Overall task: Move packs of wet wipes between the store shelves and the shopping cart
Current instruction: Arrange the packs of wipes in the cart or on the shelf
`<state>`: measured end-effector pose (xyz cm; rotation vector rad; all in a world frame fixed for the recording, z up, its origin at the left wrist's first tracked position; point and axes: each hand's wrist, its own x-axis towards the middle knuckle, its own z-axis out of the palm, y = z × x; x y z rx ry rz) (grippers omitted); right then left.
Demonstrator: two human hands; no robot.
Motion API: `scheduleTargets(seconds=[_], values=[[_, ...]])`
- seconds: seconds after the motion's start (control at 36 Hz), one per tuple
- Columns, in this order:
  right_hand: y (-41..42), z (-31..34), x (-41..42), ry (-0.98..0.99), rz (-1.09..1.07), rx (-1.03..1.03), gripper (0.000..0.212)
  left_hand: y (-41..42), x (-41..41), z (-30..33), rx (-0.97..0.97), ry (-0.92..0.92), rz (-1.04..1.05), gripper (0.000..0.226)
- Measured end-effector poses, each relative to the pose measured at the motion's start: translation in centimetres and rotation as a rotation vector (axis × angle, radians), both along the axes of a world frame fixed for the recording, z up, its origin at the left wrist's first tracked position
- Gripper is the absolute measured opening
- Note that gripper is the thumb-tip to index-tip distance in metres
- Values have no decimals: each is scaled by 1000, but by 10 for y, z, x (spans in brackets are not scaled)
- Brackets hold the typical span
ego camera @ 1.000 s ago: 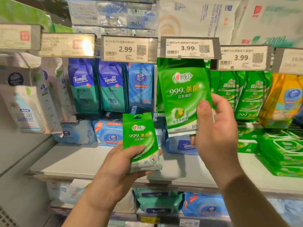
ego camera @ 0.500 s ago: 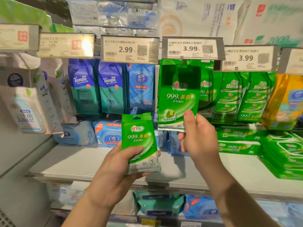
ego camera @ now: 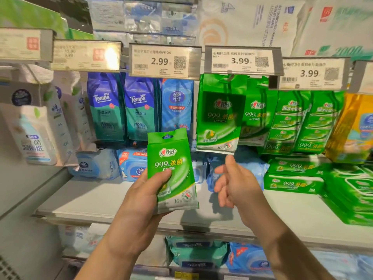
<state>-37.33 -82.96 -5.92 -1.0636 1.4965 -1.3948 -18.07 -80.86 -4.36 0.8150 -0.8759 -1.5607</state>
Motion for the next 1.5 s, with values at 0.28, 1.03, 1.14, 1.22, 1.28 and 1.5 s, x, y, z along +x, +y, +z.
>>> scheduleTargets(seconds=[0.28,1.03,1.14,1.22,1.28,1.5], values=[[61,16,17,109,476,88,65,5,-14,6,-183,23,-96,46],[55,59,1,74,105,-358,55,-17,-42,39,-579,-506,-97,46],[44,47,-1,61,78,-284,48,-29,-48,28,-515,-565,-90,61],[37,41,-2,99,64,-263,49,-34,-50,21,-476,-569,-68,62],[33,41,-2,154,49,-248,50,-38,-50,21,-466,-581,-47,63],[15,39,-2,146,15,-211,48,-52,-54,29,-387,-589,-27,51]])
